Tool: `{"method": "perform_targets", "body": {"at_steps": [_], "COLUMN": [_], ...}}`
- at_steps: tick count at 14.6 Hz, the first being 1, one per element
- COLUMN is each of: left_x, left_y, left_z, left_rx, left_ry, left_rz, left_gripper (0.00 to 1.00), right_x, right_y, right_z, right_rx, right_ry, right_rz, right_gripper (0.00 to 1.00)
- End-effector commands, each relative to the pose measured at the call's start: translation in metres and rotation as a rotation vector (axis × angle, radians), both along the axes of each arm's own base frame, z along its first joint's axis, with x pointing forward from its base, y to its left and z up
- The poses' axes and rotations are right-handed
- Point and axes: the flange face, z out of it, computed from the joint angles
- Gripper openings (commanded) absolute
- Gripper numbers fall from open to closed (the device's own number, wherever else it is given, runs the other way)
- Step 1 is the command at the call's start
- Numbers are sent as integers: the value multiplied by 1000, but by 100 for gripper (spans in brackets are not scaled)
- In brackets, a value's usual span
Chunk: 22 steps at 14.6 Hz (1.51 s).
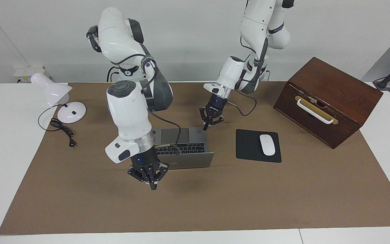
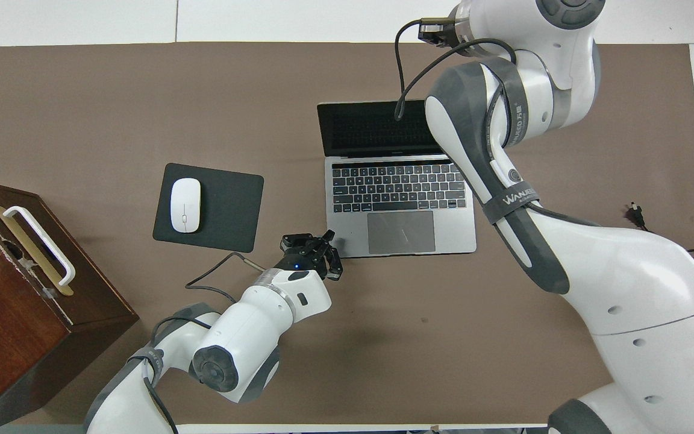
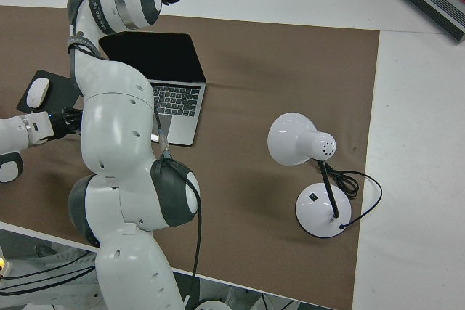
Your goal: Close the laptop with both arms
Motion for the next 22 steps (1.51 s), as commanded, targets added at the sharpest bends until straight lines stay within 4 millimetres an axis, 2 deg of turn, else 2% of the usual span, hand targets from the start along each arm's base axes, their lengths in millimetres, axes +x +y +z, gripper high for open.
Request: {"method": "perform_targets", "body": {"at_steps": [1,6,9,11,17,22], "left_x": [5,11,10,10,6,6], "left_y": [-6,-12,-13,-13,-11,-11], "left_z": [-6,-20,-21,-23,-32,-34], "left_rx": [5,12,13,17,40,44], "left_ry": [-21,-5,-5,-3,4,6], "left_rz": [-18,-19,-22,-26,-42,-46], "left_gripper": [0,0,0,0,0,0], "right_x": [-7,-25,-37,-42,-62,-67], "right_y": [-7,-9,-10,-10,2,3], "right_z": [-1,3,22,25,24,21], "right_rx": [9,-27,-35,-43,-67,-34], "right_ry": [76,219,249,279,378,406], "right_rz": [-15,-11,-7,-5,20,25], "right_gripper": [0,0,0,0,0,0]}}
